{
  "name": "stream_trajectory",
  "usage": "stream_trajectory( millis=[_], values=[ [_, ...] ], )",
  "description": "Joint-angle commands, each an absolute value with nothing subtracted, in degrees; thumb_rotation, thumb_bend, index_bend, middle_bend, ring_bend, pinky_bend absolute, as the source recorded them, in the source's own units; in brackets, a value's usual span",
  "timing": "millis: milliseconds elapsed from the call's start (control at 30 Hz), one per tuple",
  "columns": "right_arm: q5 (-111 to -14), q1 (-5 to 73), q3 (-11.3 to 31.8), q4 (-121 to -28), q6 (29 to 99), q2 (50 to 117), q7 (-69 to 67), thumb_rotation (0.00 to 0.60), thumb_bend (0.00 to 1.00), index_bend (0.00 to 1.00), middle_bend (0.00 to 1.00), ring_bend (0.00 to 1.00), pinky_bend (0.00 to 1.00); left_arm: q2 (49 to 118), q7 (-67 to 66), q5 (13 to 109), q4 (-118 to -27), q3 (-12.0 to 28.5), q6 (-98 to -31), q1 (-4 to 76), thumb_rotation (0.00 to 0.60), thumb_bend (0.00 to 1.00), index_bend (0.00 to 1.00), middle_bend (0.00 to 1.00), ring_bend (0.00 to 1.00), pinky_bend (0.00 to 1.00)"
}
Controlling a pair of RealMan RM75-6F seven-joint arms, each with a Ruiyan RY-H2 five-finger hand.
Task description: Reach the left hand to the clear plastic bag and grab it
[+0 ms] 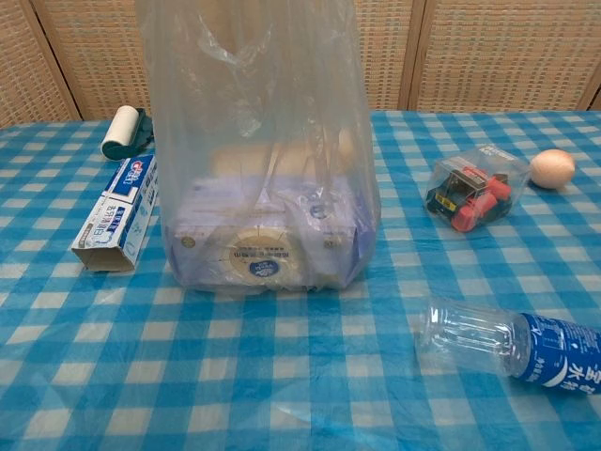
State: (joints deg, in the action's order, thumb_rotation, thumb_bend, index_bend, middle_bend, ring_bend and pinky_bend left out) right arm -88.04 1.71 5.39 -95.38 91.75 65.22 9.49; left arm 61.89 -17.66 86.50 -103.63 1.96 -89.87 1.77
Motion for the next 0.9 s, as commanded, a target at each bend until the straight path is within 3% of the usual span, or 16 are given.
stream_trajectory(
  millis=[33, 267, 400, 633, 900],
  values=[
    [-88.1, 1.7, 5.4, -95.4, 91.8, 65.1, 9.4, 0.600, 0.00, 0.00, 0.00, 0.00, 0.00, 61.8, -17.3, 86.7, -103.7, 1.8, -89.5, 1.9, 0.600, 0.00, 0.00, 0.00, 0.00, 0.00],
    [-87.7, 2.0, 5.5, -94.7, 91.1, 65.4, 9.1, 0.600, 0.00, 0.00, 0.00, 0.00, 0.00, 60.9, -11.7, 91.4, -103.2, 1.4, -87.2, 4.4, 0.600, 0.00, 0.00, 0.00, 0.00, 0.00],
    [-86.6, 2.5, 6.1, -94.5, 90.2, 65.6, 9.3, 0.600, 0.00, 0.00, 0.00, 0.00, 0.00, 58.2, 0.8, 95.4, -104.4, 2.5, -80.7, 10.8, 0.600, 0.00, 0.00, 0.00, 0.00, 0.00],
    [-82.9, 3.5, 7.4, -93.4, 87.9, 66.4, 10.0, 0.600, 0.00, 0.00, 0.00, 0.00, 0.00, 56.4, 25.1, 97.4, -104.3, 9.2, -69.8, 25.8, 0.600, 0.00, 0.02, 0.00, 0.00, 0.00],
    [-80.0, 3.9, 8.6, -92.4, 87.2, 67.0, 11.0, 0.600, 0.00, 0.00, 0.00, 0.00, 0.00, 58.2, 30.4, 91.8, -105.2, 14.3, -62.9, 34.5, 0.600, 0.00, 0.12, 0.01, 0.05, 0.00]
  ],
)
